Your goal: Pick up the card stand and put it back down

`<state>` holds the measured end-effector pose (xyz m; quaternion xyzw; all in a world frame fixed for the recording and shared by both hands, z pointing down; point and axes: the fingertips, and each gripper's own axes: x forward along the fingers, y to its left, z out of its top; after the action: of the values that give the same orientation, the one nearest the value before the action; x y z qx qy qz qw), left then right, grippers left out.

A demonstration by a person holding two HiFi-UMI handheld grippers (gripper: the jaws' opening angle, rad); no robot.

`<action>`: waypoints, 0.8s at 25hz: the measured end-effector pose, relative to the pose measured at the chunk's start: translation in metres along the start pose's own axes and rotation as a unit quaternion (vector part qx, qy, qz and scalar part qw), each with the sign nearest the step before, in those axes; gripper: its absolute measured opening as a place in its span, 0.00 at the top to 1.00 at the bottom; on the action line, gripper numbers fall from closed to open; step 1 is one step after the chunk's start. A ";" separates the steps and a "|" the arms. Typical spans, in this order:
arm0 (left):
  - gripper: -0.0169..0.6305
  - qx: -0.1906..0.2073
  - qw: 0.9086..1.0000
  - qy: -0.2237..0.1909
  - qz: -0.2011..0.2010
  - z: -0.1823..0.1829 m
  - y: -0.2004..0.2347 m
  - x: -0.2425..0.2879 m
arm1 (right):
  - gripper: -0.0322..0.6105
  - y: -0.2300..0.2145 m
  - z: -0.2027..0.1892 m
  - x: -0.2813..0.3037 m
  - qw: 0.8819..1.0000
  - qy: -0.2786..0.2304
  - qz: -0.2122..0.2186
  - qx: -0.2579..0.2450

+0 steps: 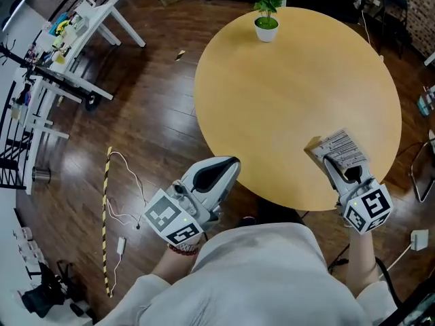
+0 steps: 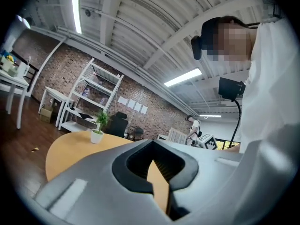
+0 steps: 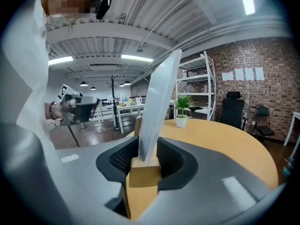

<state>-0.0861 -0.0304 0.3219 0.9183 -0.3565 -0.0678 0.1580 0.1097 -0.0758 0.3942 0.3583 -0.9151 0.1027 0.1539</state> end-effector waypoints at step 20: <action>0.99 0.042 0.975 0.019 0.218 0.025 0.083 0.025 | 0.75 -0.224 -0.107 0.261 0.990 0.118 0.057 -0.053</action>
<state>-0.1263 -0.1107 0.3259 0.8253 -0.5477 0.0004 0.1372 0.1045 -0.3682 0.6041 0.2828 -0.9135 0.1043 0.2734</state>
